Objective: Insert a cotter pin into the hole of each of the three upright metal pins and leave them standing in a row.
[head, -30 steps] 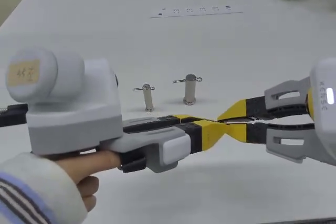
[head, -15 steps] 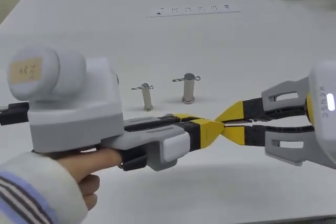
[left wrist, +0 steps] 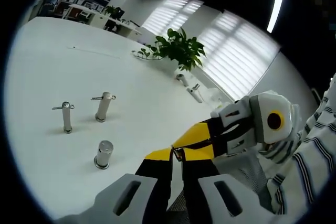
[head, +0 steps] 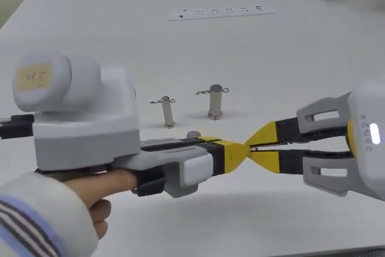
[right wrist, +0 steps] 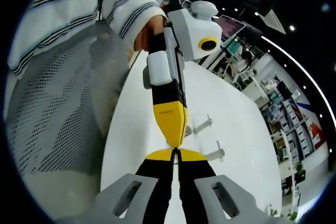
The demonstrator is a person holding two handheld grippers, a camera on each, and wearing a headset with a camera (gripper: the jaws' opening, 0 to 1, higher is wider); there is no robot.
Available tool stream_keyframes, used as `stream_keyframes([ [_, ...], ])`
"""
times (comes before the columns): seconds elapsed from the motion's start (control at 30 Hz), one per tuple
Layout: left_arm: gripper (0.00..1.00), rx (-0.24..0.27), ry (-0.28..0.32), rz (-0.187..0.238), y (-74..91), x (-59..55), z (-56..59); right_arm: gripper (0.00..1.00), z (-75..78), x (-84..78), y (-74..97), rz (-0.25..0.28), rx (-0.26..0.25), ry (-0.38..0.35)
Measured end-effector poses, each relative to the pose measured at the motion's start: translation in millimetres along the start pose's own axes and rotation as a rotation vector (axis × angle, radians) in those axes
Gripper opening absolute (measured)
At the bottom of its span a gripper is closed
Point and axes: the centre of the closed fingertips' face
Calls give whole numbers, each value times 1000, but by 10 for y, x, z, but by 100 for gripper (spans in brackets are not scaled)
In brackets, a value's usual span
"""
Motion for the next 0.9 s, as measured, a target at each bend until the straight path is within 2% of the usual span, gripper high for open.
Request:
stream_keyframes([
  [0.17,3,-11,-6,-39,25,-62,5,3,-61,39,-12,-7,12,21],
  [0.37,1,-1,-24,-45,28,-96,8,3,-85,52,-15,-7,20,23],
  [0.6,0,5,-61,-57,38,-73,1,4,-64,64,-14,15,13,-23],
  [0.73,0,-2,-45,-50,56,-23,-10,5,-31,60,-14,8,1,-23],
  [0.9,0,-6,-70,-51,90,-24,-25,13,21,23,3,2,-8,-36],
])
Point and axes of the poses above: the centre of the closed fingertips' face, and the gripper's own axes: y roughly backward along the fingers, z roughly to its right, x roughly out of its top, and after that the axes turned 8 degrees about x, right-handed
